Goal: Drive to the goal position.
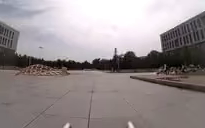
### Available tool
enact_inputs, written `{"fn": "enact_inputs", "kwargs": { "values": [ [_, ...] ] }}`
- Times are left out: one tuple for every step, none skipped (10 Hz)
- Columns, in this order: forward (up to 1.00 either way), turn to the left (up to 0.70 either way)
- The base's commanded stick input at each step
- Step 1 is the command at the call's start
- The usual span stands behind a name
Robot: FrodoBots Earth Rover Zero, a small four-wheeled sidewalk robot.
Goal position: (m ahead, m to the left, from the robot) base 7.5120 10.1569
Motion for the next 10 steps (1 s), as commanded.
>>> {"fn": "enact_inputs", "kwargs": {
  "values": [
    [0.45, -0.2],
    [0.45, -0.19],
    [0.45, 0.0],
    [0.45, 0.0],
    [0.45, 0.0],
    [0.45, 0.0],
    [0.45, 0.0],
    [0.45, -0.12],
    [0.45, -0.27],
    [0.45, -0.13]
  ]
}}
